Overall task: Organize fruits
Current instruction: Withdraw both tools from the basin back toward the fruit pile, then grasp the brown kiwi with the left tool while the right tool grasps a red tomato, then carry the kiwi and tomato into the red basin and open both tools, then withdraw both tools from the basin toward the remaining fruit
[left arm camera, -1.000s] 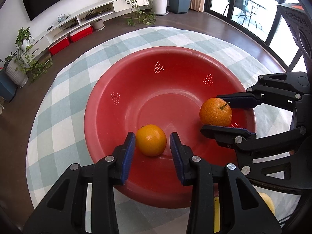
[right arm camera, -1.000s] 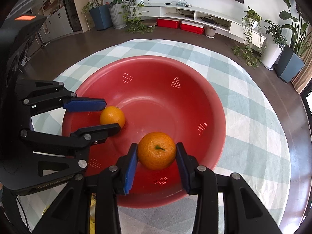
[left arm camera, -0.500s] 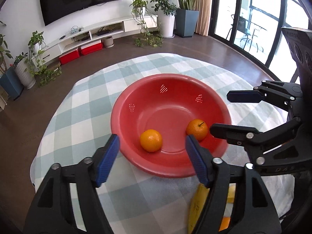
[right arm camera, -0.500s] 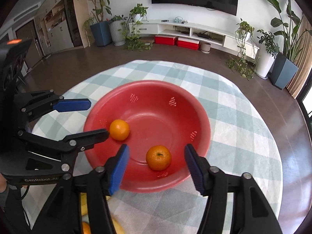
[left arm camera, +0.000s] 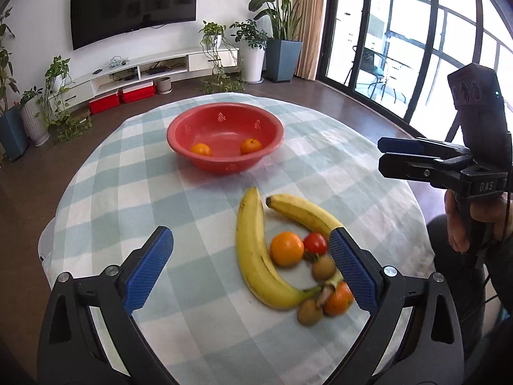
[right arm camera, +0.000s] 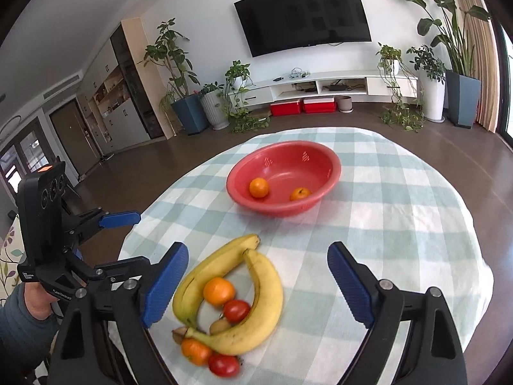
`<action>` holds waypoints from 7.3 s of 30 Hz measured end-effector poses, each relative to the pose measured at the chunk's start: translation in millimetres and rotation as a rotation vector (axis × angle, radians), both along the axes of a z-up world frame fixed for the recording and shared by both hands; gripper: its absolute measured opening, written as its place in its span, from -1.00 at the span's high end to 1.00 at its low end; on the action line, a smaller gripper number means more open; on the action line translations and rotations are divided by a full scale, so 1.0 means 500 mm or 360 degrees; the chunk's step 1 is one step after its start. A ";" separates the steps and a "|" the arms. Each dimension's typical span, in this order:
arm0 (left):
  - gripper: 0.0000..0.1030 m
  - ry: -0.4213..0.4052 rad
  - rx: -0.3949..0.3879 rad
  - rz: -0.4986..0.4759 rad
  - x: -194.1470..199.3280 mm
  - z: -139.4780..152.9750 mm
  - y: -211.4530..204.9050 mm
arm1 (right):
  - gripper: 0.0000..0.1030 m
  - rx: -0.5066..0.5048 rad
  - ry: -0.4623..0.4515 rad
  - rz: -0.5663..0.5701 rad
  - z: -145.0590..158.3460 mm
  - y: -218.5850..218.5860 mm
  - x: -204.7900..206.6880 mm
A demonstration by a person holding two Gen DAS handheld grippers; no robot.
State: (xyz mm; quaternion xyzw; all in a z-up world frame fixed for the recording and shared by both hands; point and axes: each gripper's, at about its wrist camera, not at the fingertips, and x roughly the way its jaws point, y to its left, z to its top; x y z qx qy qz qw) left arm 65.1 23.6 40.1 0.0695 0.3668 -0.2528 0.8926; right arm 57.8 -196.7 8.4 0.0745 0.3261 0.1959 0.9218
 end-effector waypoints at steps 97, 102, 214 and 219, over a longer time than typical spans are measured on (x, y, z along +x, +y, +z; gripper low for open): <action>0.55 0.0441 -0.0028 -0.0161 -0.059 -0.185 -0.039 | -0.06 -0.0298 0.0404 0.0104 -0.173 0.088 -0.107; 0.55 0.0437 -0.0042 -0.0148 -0.062 -0.182 -0.034 | 0.01 -0.0334 0.0410 0.0127 -0.179 0.097 -0.100; 0.49 0.0280 0.0277 -0.0070 0.486 -0.144 -0.167 | 0.28 -0.0468 0.0356 0.0077 -0.104 0.081 0.441; 0.42 0.0268 0.0249 -0.0056 0.467 -0.131 -0.149 | 0.16 -0.0415 0.0253 0.0039 -0.061 0.069 0.403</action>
